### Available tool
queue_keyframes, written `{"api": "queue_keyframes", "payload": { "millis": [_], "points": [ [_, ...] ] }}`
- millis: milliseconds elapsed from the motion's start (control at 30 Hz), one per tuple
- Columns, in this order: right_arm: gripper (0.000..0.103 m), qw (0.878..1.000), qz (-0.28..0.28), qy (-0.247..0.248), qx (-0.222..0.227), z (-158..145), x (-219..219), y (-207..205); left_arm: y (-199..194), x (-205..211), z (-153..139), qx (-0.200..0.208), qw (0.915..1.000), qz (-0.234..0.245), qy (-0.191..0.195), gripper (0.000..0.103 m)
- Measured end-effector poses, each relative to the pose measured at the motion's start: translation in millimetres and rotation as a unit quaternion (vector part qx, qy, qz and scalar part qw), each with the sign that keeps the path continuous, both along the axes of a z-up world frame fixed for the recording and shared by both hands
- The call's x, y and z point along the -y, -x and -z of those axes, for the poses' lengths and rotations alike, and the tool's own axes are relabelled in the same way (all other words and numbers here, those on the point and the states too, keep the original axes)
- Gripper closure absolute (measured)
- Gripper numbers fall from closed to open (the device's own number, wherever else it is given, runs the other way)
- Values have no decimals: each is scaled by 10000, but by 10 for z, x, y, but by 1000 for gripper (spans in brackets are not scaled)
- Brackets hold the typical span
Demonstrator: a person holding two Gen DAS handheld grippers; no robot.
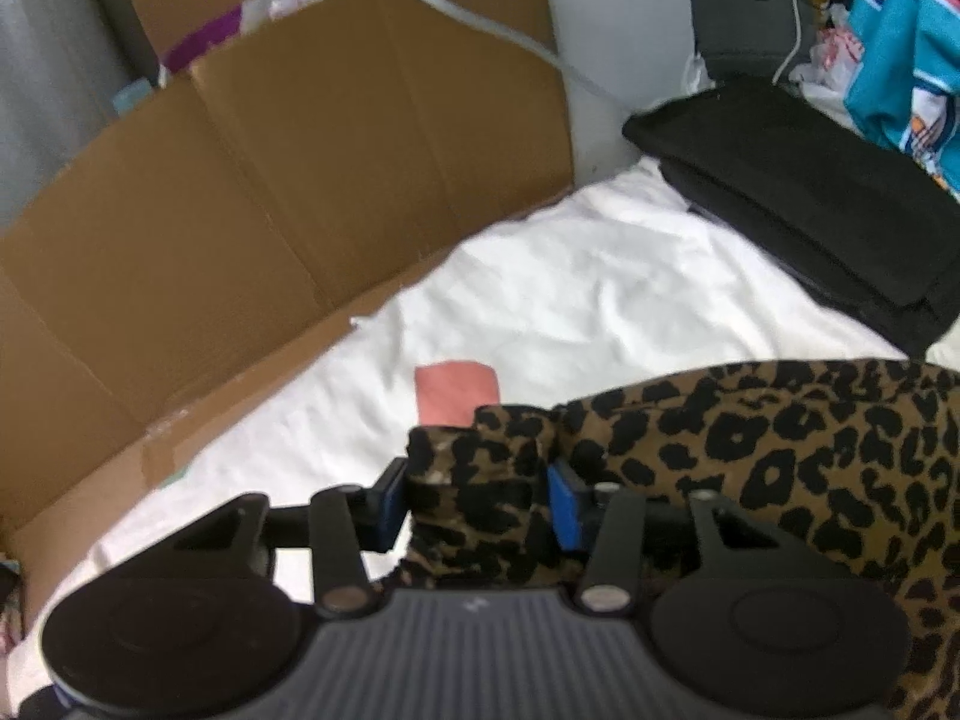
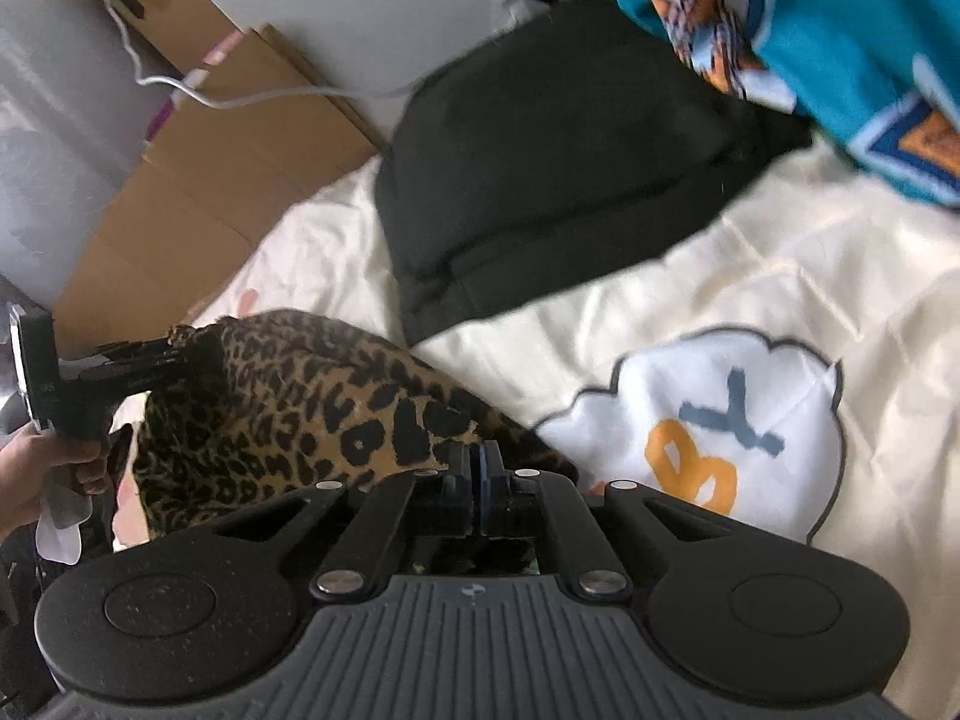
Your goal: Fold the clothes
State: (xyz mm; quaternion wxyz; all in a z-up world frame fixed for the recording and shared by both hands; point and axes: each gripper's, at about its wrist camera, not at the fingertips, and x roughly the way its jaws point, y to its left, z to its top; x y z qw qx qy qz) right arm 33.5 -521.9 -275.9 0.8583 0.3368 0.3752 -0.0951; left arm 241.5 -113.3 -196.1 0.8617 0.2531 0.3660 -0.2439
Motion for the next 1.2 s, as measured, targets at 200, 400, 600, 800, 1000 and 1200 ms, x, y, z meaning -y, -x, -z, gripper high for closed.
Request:
{"api": "queue_keyframes", "payload": {
  "millis": [200, 400, 600, 800, 1000, 1200],
  "points": [
    [103, 9992, -33, 212, 341, -328, -58, 109, 166, -76, -312, 366, 9993, 29, 94, 55],
    [103, 9970, -23, 564, 525, -553, -190, 191, 281, -123, -560, 674, 9973, 15, 279, 55],
    [103, 9959, 71, 749, 510, -594, -192, 179, 217, -29, -520, 698, 9969, 42, 360, 55],
    [103, 9961, 202, 783, 341, -484, -84, 144, 104, 132, -304, 605, 9975, 84, 345, 55],
    [103, 9964, 261, 795, 124, -280, -17, 25, -42, 212, 22, 323, 9993, 22, 213, 55],
    [102, 9975, 213, 436, -509, 108, 41, -123, -120, 232, 345, 13, 9998, -21, -200, 47]
  ]
}}
